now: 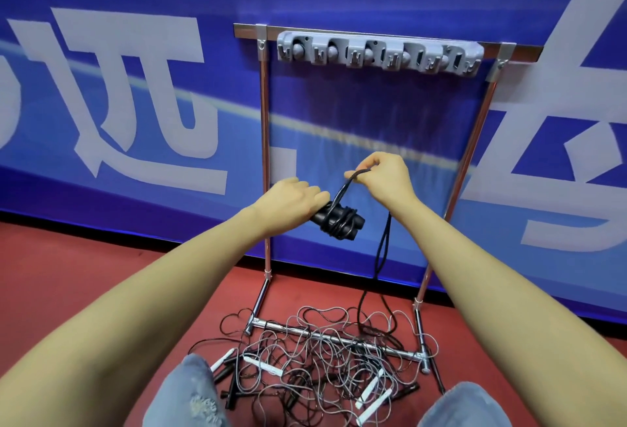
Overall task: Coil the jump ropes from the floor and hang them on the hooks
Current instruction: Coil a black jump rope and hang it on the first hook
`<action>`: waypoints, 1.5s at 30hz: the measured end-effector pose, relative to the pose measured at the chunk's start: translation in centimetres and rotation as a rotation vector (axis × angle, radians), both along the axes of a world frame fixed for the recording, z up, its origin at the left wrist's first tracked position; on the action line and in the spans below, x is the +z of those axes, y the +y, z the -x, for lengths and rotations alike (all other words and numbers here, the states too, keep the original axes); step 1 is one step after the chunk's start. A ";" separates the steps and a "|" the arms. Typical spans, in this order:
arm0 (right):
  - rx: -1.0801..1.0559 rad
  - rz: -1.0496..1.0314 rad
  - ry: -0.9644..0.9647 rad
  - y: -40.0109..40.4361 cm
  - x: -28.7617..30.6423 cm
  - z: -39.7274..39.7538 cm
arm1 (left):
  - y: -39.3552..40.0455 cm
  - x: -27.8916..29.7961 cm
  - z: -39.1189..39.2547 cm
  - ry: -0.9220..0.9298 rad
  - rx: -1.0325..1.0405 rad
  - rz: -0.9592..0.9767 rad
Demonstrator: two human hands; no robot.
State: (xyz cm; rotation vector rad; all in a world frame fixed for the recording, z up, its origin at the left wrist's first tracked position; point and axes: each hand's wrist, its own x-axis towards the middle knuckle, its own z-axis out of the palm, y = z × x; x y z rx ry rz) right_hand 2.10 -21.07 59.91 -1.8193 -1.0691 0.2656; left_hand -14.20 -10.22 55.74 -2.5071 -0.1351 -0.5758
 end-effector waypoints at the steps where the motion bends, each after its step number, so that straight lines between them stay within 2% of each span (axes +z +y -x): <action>1: -0.007 0.001 0.018 0.0 -0.3 -0.4 | 0.1 0.2 0.0 -0.039 -0.029 -0.036; 5: -0.031 0.011 0.030 -0.4 -1.2 -0.9 | 0.0 1.8 0.1 -0.152 -0.074 -0.081; 7: -0.019 -0.011 0.044 -0.6 -1.4 -0.8 | -0.6 2.4 -0.2 -0.186 -0.066 -0.032; 9: -0.011 0.015 -0.020 -0.4 -1.4 -0.6 | -1.6 3.2 -0.7 -0.264 -0.009 0.047; 11: -0.034 0.104 -0.140 -0.2 -1.6 -0.3 | -2.6 3.8 -1.4 -0.300 0.134 0.164; 12: -0.033 0.133 -0.153 -0.2 -1.6 -0.1 | -2.9 4.0 -1.8 -0.246 0.259 0.261; 13: -0.010 0.138 -0.137 -0.2 -1.6 0.1 | -3.3 4.2 -2.2 -0.189 0.377 0.348; 15: 0.061 0.125 -0.094 -0.5 -1.3 0.5 | -3.7 4.1 -2.9 -0.186 0.487 0.447; 18: 0.167 0.138 -0.103 -1.2 -0.7 1.1 | -3.7 4.0 -3.5 -0.272 0.590 0.542; 22: 0.255 0.180 -0.168 -1.8 -0.5 1.1 | -3.0 4.0 -3.3 -0.185 0.703 0.534; 24: 0.283 0.161 -0.254 -1.7 -0.2 1.0 | -2.7 3.8 -3.1 -0.126 0.709 0.492; 28: 0.252 0.214 -0.677 -1.9 1.1 1.3 | -2.1 3.1 -2.7 0.009 0.682 0.382; 30: 0.219 0.174 -0.792 -1.8 1.5 1.5 | -2.0 3.0 -2.5 0.075 0.643 0.299; 31: 0.200 0.123 -0.755 -1.5 1.4 1.6 | -2.0 2.9 -2.4 0.108 0.614 0.252; 33: 0.151 0.019 -0.506 -0.8 1.3 1.6 | -2.0 2.8 -2.2 0.178 0.536 0.167; 35: 0.113 -0.011 -0.262 0.0 1.2 1.2 | -2.1 2.6 -2.0 0.230 0.484 0.122; 36: 0.093 0.000 -0.203 0.1 1.2 0.8 | -2.1 2.5 -1.9 0.245 0.464 0.102; 40: 0.029 0.018 -0.097 -0.3 1.1 -0.9 | -1.5 1.9 -1.2 0.115 0.228 0.042; 42: 0.027 0.056 -0.106 -0.6 0.8 -1.4 | -1.0 1.8 -0.9 0.013 0.088 0.003; 45: 0.047 0.074 -0.087 -0.8 0.1 -1.3 | -1.0 2.4 -0.9 -0.046 -0.034 0.014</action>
